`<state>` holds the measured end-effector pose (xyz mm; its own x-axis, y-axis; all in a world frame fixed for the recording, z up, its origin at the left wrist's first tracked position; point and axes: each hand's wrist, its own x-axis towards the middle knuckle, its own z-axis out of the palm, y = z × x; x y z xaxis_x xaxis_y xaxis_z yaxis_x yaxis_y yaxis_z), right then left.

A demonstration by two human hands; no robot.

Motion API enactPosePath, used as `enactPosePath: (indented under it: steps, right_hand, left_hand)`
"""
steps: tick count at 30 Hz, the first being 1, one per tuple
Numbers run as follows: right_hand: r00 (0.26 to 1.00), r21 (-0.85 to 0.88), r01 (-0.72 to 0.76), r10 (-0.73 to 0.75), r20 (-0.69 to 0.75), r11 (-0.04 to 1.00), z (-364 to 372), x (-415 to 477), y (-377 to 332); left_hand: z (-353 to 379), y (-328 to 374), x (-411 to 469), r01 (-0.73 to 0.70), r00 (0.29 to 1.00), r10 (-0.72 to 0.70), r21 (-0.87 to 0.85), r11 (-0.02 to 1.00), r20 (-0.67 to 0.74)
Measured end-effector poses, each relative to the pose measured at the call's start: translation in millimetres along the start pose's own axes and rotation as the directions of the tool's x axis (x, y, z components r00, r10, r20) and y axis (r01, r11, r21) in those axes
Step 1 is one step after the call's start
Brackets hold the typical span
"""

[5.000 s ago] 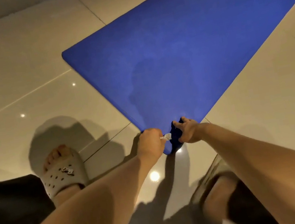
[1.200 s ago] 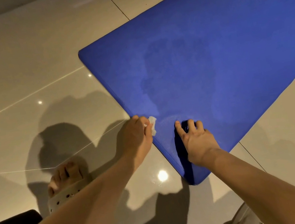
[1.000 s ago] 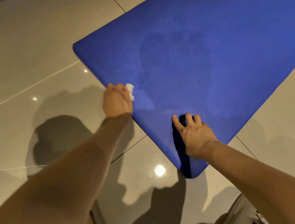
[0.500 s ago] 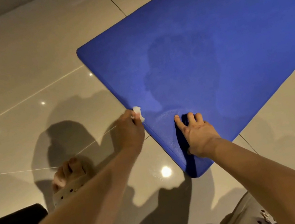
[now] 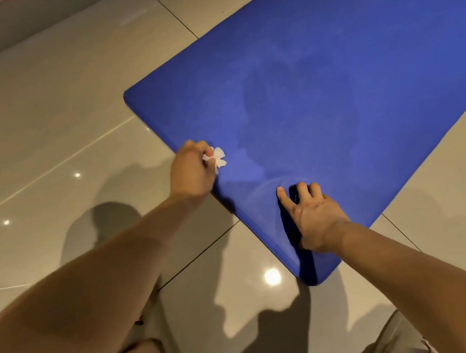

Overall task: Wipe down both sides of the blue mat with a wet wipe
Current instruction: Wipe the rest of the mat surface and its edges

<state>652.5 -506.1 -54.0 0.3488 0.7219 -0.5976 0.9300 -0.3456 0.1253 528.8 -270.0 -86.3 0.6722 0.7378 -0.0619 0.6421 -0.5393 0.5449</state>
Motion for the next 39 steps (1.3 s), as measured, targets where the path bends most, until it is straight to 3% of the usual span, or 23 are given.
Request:
enactPosePath:
  steps: [2,4,7,9,11,13,15,16,18,20,22,24,27,29,34,36,39]
  right_hand:
    - [1.0,0.011,0.002,-0.002,0.0,1.0,0.2,0.0,0.1]
    - [1.0,0.017,0.008,-0.008,-0.005,1.0,1.0,0.3,1.1]
    - [1.0,0.01,0.019,-0.019,-0.012,1.0,1.2,0.7,1.7]
    - [1.0,0.012,0.017,-0.017,-0.014,1.0,1.6,0.8,1.5]
    - [1.0,0.013,0.012,-0.012,-0.015,1.0,1.5,1.0,1.0]
    - [1.0,0.018,0.009,-0.009,-0.011,1.0,0.7,1.0,0.9]
    - [1.0,0.023,0.003,-0.003,-0.004,1.0,0.9,1.0,0.9]
    - [1.0,0.028,0.003,-0.003,-0.003,1.0,1.2,1.0,0.9]
    - [1.0,0.03,0.005,-0.005,-0.006,1.0,1.8,1.2,0.0]
    - [1.0,0.024,0.001,-0.001,-0.004,1.0,2.4,0.9,0.0]
    - [1.0,0.025,0.002,-0.002,-0.004,1.0,2.0,1.2,0.1]
    - [1.0,0.023,0.004,-0.004,-0.008,1.0,1.0,1.5,-0.1]
    - [1.0,0.031,-0.002,0.002,0.003,1.0,1.3,1.2,-0.9]
    - [1.0,0.023,-0.004,0.003,0.003,1.0,1.6,1.7,-0.9]
    - [1.0,0.038,-0.007,0.007,0.008,0.999,0.6,2.2,-0.6]
    - [1.0,0.046,-0.011,0.01,0.014,0.999,1.6,2.3,-0.5]
    - [1.0,0.048,-0.011,0.01,0.016,0.999,3.2,2.6,0.2]
  left_hand:
    - [-4.5,-6.3,8.2,-0.061,0.997,0.07,0.19,0.98,-0.041]
    - [-1.3,-2.8,4.3,-0.097,0.995,0.098,0.283,0.954,0.01]
    - [4.5,16.9,-4.1,-0.101,0.995,0.104,0.257,0.961,0.002]
    - [12.7,28.8,-12.4,-0.208,0.978,0.198,0.257,0.944,0.063]
    - [29.1,45.3,-41.3,-0.335,0.937,0.29,0.267,0.904,0.193]
    - [40.7,51.1,-77.8,-0.418,0.891,0.373,0.147,0.896,0.261]
    - [39.3,38.4,-84.7,-0.609,0.781,0.564,0.126,0.783,0.27]
    - [34.1,30.3,-75.2,-0.638,0.767,0.591,0.203,0.742,0.251]
    - [19.2,15.1,-44.3,-0.484,0.874,0.474,0.257,0.836,0.105]
    - [5.9,3.5,-17.2,-0.168,0.981,0.185,0.231,0.958,-0.055]
    - [8.0,-3.3,-21.9,0.111,0.981,-0.095,0.091,0.99,-0.167]
    - [19.6,2.7,-48.5,0.228,0.959,-0.227,-0.015,0.974,-0.167]
    - [44.5,16.6,-96.6,0.252,0.958,-0.267,-0.143,0.957,-0.102]
    - [52.6,25.7,-111.8,0.265,0.956,-0.274,-0.091,0.96,-0.102]
    - [57.3,84.9,-161.5,-0.017,0.988,0.033,-0.104,0.994,0.152]
    - [53.3,82.4,-148.1,-0.051,0.991,0.06,-0.076,0.996,0.121]
    - [40.0,51.1,-101.7,0.051,0.999,-0.051,-0.03,0.998,0.005]
